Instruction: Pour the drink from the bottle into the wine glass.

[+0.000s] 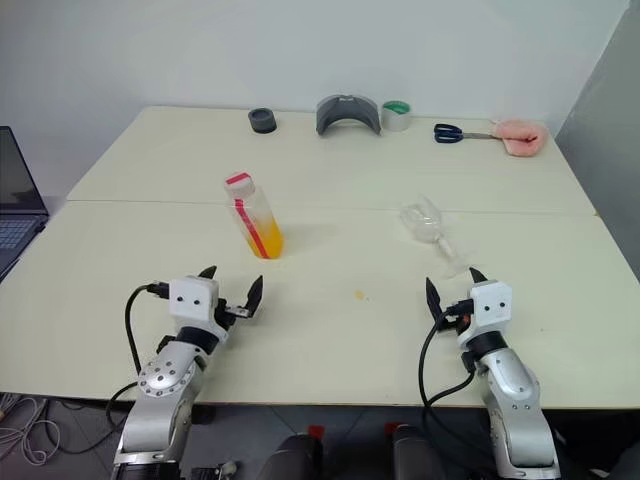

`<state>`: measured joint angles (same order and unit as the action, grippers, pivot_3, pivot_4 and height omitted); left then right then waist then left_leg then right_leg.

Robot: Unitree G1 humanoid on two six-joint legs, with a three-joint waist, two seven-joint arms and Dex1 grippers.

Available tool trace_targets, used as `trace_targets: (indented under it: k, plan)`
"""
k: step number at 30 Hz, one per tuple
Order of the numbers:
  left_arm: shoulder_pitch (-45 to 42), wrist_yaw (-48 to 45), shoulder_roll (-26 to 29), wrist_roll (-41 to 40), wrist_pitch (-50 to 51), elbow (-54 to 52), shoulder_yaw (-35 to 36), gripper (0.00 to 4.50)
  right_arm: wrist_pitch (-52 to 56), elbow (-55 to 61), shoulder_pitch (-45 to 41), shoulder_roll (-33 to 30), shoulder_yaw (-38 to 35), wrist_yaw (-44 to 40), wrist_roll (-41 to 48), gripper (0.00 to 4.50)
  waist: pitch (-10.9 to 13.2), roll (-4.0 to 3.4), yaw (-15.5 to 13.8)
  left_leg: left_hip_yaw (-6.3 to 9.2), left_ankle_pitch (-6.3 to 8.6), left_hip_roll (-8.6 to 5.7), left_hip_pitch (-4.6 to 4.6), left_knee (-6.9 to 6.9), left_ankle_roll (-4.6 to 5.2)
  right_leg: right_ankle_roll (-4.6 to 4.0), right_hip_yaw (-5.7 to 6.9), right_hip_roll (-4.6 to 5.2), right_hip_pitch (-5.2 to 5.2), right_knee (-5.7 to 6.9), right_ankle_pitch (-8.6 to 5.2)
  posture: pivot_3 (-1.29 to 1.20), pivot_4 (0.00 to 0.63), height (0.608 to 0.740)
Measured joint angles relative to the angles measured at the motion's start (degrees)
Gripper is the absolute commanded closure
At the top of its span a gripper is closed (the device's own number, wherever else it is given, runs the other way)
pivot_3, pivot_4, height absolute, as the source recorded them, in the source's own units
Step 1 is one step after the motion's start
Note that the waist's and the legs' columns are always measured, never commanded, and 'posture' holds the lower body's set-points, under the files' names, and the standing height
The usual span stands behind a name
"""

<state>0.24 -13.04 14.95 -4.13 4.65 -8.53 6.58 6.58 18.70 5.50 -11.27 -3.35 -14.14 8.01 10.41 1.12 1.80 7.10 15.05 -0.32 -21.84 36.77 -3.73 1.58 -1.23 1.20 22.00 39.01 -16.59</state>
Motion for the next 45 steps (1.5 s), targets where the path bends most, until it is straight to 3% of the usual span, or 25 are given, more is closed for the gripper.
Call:
trace_targets:
  k: [30, 34, 45]
  plan:
    - [-1.11, -1.62, 1.63, 2.46, -0.01, 0.05, -2.34, 0.04, 0.20, 0.00, 0.80, 0.82, 0.13, -0.03, 0.25, 0.00, 0.00, 0.00, 0.00, -0.03, 0.00, 0.03, 0.01, 0.01, 0.00, 0.00, -0.02, -0.01, 0.02, 0.00, 0.00, 0.00, 0.150, 0.740]
    - [-1.12, -1.65, 1.64, 2.45, 0.09, 0.06, -2.34, 0.04, 0.21, 0.00, 0.82, 0.89, 0.17, 0.01, 0.23, 0.00, 0.00, 0.01, -0.09, -0.73, 0.01, 0.20, 0.10, -0.06, 0.01, 0.05, -0.94, -0.17, 0.26, 0.05, 0.04, 0.00, 0.150, 0.740]
    - [-1.26, -2.52, 1.66, 2.36, 0.44, 0.06, -2.36, 0.04, 0.29, 0.00, 1.95, 0.96, 1.20, -0.27, 0.08, 0.00, 0.00, 0.01, 0.00, -0.78, 0.02, 0.12, 0.14, -0.06, 0.02, 0.10, -0.95, -0.13, 0.25, 0.05, 0.06, 0.00, 0.150, 0.740]
